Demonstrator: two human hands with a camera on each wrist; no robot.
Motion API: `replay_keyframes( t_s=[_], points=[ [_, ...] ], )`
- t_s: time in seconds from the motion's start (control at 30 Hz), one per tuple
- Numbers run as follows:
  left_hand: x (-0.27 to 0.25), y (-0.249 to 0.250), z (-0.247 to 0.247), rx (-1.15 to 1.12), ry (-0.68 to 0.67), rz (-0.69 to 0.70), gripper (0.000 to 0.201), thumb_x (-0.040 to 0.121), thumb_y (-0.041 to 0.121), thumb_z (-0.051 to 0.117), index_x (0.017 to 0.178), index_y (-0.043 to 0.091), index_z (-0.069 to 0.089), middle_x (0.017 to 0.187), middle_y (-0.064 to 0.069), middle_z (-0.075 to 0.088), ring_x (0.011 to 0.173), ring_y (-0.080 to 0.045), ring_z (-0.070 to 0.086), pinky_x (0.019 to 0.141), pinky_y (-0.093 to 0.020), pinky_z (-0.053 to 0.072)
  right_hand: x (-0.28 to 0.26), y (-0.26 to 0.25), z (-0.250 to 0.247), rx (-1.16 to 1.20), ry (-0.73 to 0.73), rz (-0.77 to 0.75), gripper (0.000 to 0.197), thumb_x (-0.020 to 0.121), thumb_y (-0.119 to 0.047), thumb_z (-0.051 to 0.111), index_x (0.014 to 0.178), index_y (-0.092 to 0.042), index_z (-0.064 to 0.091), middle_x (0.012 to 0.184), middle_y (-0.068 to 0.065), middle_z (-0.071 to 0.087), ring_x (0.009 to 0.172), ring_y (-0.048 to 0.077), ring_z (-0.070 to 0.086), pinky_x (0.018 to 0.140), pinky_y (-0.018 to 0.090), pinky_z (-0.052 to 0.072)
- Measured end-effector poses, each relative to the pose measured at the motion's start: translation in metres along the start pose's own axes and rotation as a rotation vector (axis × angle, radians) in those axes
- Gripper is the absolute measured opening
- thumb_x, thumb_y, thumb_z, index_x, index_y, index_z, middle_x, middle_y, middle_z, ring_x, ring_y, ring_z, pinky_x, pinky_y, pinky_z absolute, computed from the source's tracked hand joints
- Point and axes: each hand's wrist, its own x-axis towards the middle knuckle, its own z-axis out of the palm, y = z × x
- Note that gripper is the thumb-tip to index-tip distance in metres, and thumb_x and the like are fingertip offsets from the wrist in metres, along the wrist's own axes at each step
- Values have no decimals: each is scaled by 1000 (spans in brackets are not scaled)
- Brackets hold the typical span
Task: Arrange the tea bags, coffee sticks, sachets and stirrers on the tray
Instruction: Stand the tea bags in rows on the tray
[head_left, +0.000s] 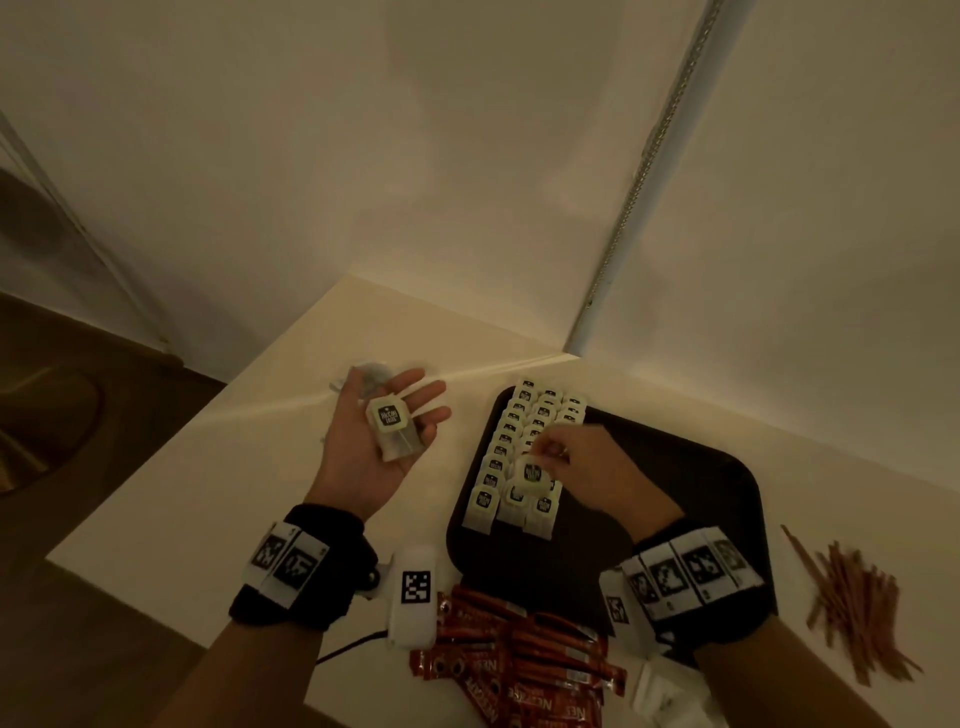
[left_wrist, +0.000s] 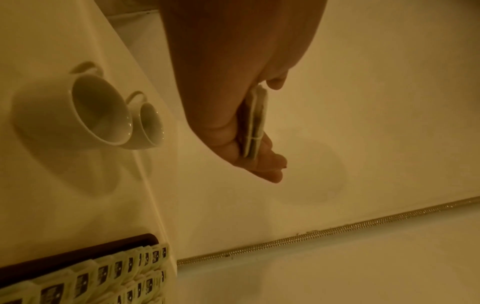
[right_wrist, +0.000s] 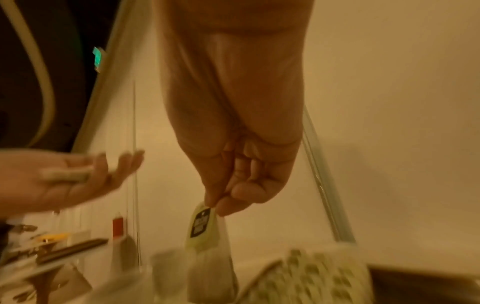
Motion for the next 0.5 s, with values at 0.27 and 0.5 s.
replay_keyframes(
  t_s=[0.27, 0.5],
  points=[
    [4, -3, -9, -17, 40, -7, 55, 75, 56, 46, 88, 9, 73, 95, -11, 72, 67, -23, 68, 52, -21, 54, 0, 43, 70, 54, -197, 153, 20, 91, -16, 58, 109, -9, 62, 112, 3, 60, 98, 10, 52, 83, 16, 42],
    [4, -3, -11, -11, 45, -3, 55, 71, 56, 47, 78, 11, 78, 95, -11, 73, 68, -23, 69, 53, -22, 54, 13, 53, 91, 124, 2, 232, 15, 90, -11, 60, 102, -5, 66, 100, 4, 63, 87, 7, 52, 72, 12, 39]
  ],
)
